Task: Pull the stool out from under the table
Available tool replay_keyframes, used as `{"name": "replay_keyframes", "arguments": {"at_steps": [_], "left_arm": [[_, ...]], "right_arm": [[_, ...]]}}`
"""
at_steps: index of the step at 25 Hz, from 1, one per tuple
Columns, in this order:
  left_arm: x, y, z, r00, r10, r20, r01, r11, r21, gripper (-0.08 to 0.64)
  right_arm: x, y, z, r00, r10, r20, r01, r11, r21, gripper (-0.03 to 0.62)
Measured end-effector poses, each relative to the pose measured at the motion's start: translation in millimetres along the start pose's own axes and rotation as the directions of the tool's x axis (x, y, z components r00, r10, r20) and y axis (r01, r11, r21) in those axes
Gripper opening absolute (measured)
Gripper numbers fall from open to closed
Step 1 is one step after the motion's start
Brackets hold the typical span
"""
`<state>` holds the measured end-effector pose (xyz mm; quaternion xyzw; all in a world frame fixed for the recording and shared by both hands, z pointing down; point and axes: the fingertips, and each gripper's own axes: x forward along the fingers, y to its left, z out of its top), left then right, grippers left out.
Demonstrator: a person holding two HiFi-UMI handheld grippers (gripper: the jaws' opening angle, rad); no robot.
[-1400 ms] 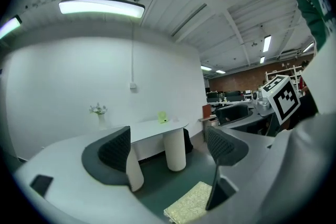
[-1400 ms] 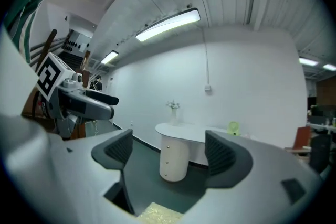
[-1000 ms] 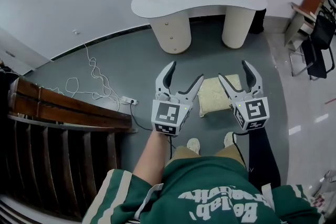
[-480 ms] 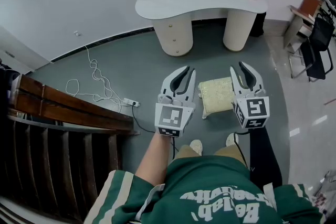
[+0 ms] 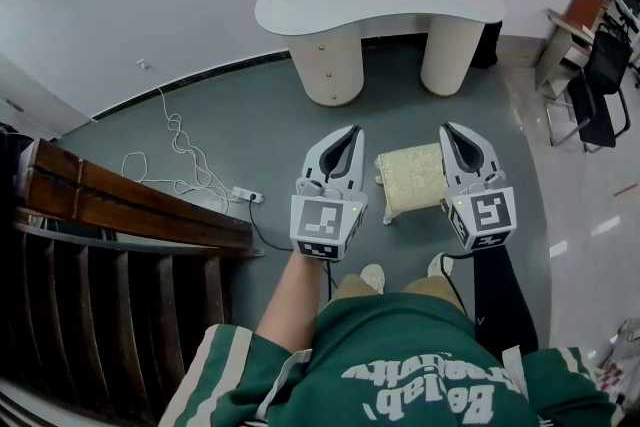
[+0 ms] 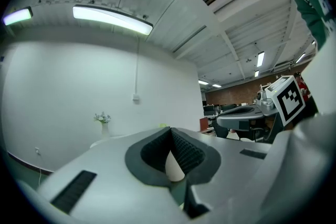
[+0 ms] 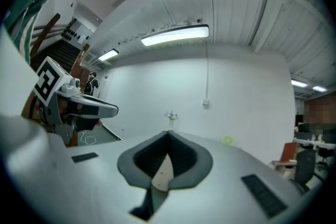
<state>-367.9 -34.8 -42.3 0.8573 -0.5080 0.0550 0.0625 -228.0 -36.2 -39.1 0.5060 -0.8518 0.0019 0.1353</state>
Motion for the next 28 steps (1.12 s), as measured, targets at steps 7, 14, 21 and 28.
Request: {"name": "replay_keyframes", "arguments": {"at_steps": [7, 14, 21, 28], "left_arm": [[-5.4, -1.0, -1.0, 1.000, -0.010, -0.013, 0.011, 0.999, 0.032, 0.005], [0.2, -6.0, -4.9, 0.999, -0.026, -0.027, 0.027, 0.998, 0.049, 0.004], [3.7, -5.9, -2.6, 0.999, -0.025, -0.029, 0.027, 0.998, 0.055, 0.004], [9.5, -9.1, -5.1, 0.999, -0.018, -0.048, 0.021, 0.998, 0.060, 0.004]], "right_arm": [[-5.0, -1.0, 5.5, 1.000, -0.017, 0.019, 0.017, 1.000, 0.003, 0.002], [-6.0, -3.5, 2.3, 1.000, -0.018, 0.016, 0.018, 1.000, 0.005, 0.002], [-3.8, -5.0, 5.9, 1.000, -0.013, 0.028, 0.013, 1.000, 0.008, 0.003], [-3.5, -11.5, 5.8, 0.999, -0.011, 0.033, 0.010, 1.000, 0.022, 0.002]]}}
